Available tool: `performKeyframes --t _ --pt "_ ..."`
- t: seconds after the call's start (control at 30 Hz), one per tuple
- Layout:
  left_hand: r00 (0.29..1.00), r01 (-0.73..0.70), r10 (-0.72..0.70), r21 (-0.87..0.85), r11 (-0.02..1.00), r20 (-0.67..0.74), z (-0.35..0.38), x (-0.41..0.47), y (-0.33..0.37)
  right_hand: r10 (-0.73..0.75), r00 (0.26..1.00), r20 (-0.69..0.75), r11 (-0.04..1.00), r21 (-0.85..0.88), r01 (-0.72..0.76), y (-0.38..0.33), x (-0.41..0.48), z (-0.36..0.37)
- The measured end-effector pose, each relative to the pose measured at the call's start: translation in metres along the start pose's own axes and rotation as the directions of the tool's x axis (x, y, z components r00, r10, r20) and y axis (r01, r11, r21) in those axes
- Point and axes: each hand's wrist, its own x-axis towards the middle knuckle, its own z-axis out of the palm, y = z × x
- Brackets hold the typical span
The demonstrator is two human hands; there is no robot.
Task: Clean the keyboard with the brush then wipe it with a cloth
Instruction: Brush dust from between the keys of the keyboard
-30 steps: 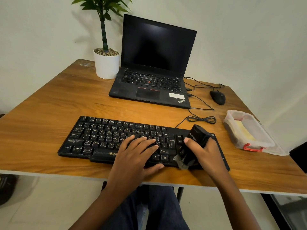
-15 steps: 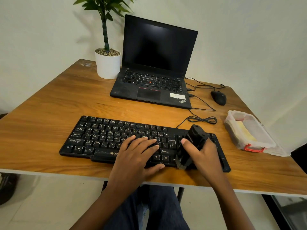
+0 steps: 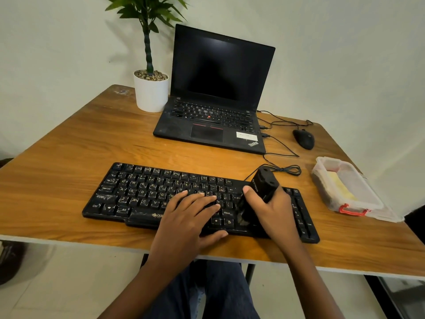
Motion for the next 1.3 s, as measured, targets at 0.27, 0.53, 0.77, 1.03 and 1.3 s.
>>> performKeyframes --t 0.27,0.53,0.77,1.03,1.3 --pt "1.000 0.006 -0.006 0.000 1.000 0.012 -0.001 0.000 0.000 0.082 0.991 -0.109 0.995 0.060 -0.075 0.005 0.012 -0.008" --pt "1.000 0.029 -0.029 0.006 1.000 -0.004 -0.002 0.000 -0.001 0.080 0.995 -0.061 0.990 0.123 -0.072 0.008 0.009 -0.002" --pt "1.000 0.015 -0.015 0.017 1.000 -0.018 -0.002 0.000 -0.002 0.029 0.996 -0.079 0.998 0.058 -0.024 0.004 0.019 0.005" --pt "1.000 0.004 -0.004 0.017 1.000 -0.019 -0.004 0.001 -0.001 0.138 0.986 0.095 0.989 0.042 -0.143 0.001 0.029 -0.006" --pt "1.000 0.010 -0.010 0.010 1.000 -0.020 -0.003 0.000 -0.002 0.063 0.995 -0.082 0.998 0.007 -0.063 0.001 0.043 0.008"
